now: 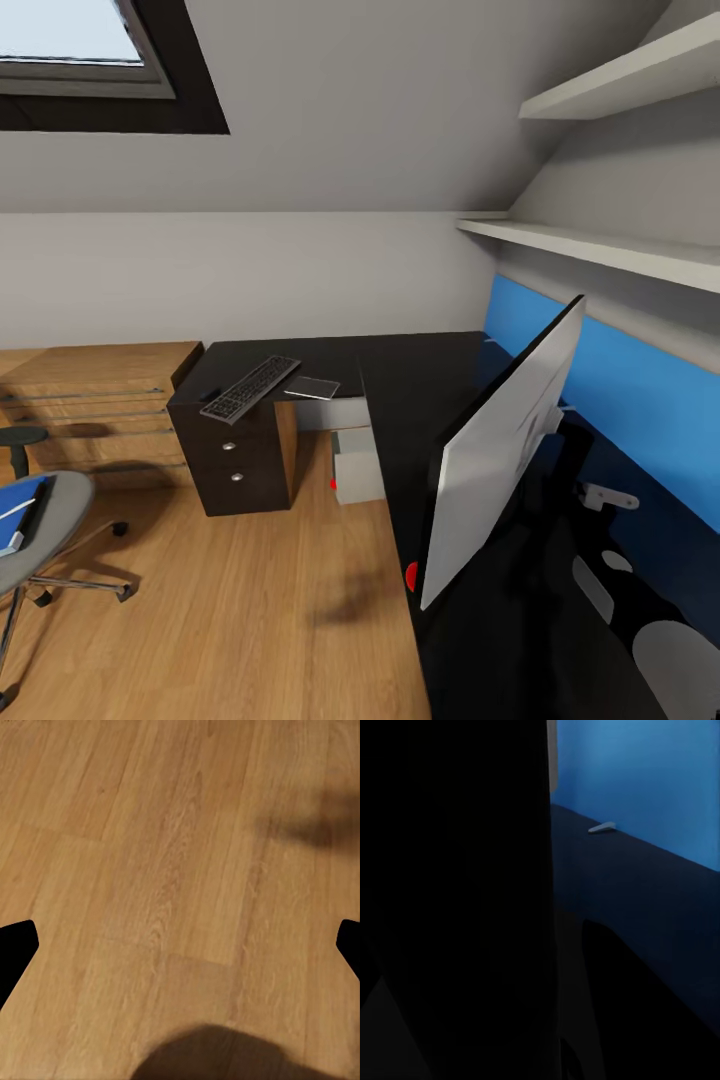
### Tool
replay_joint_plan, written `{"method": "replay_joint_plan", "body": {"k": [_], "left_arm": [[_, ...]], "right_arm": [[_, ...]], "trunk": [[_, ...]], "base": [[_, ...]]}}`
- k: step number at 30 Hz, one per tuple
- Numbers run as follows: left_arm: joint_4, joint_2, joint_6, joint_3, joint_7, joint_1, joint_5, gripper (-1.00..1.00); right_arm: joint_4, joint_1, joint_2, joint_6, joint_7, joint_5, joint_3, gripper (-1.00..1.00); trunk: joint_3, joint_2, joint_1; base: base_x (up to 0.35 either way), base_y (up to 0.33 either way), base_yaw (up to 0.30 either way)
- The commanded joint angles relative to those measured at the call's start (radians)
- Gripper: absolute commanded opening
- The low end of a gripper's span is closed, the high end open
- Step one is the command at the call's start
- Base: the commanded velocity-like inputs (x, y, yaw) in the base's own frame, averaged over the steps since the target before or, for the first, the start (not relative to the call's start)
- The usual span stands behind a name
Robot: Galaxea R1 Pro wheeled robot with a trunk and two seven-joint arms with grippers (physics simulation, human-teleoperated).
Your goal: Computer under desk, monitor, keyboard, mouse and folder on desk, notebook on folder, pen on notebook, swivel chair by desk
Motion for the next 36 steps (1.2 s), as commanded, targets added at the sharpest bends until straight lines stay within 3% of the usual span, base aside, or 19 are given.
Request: {"method": "replay_joint_plan", "body": {"k": [1,16,17,36], "left_arm": [[0.0,0.0,-0.003,-0.004,0.002,-0.001,0.009,1.0],[0.0,0.0,-0.003,-0.004,0.003,0.0,0.009,1.0],[0.0,0.0,-0.003,-0.004,0.003,0.0,0.009,1.0],[0.0,0.002,-0.004,-0.004,0.003,0.0,0.01,1.0]], "right_arm": [[0.015,0.0,-0.001,-0.005,-0.022,0.08,0.007,-1.0],[0.015,0.0,0.0,-0.005,-0.023,0.081,0.007,-1.0],[0.015,0.0,0.0,-0.005,-0.023,0.081,0.007,1.0],[0.016,0.0,0.001,-0.005,-0.023,0.082,0.007,1.0]], "trunk": [[-0.001,0.0,0.009],[-0.001,0.0,0.009],[-0.001,0.0,0.009],[-0.001,0.0,0.009]], "base": [[0.007,-0.002,0.0],[0.001,0.0,0.0],[0.0,0.0,0.0],[0.0,0.0,0.0]]}}
